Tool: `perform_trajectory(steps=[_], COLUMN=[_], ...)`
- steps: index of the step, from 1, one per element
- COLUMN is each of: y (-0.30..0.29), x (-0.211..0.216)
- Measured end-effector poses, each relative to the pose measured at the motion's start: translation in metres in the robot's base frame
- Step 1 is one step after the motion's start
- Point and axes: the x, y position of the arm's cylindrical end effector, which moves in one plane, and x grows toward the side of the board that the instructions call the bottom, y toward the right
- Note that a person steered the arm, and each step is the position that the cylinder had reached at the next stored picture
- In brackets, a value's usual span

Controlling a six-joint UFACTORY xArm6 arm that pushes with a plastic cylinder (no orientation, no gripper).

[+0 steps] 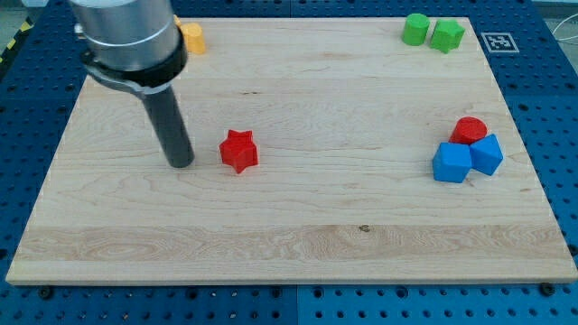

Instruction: Move the red star towards center right

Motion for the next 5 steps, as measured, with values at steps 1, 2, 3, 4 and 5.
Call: perform_trajectory(steps=[1,2,3,4,5], y=[0.036,0.076,0.119,0.161,0.199], x=[0.000,-0.004,-0.012,-0.029,-0.045])
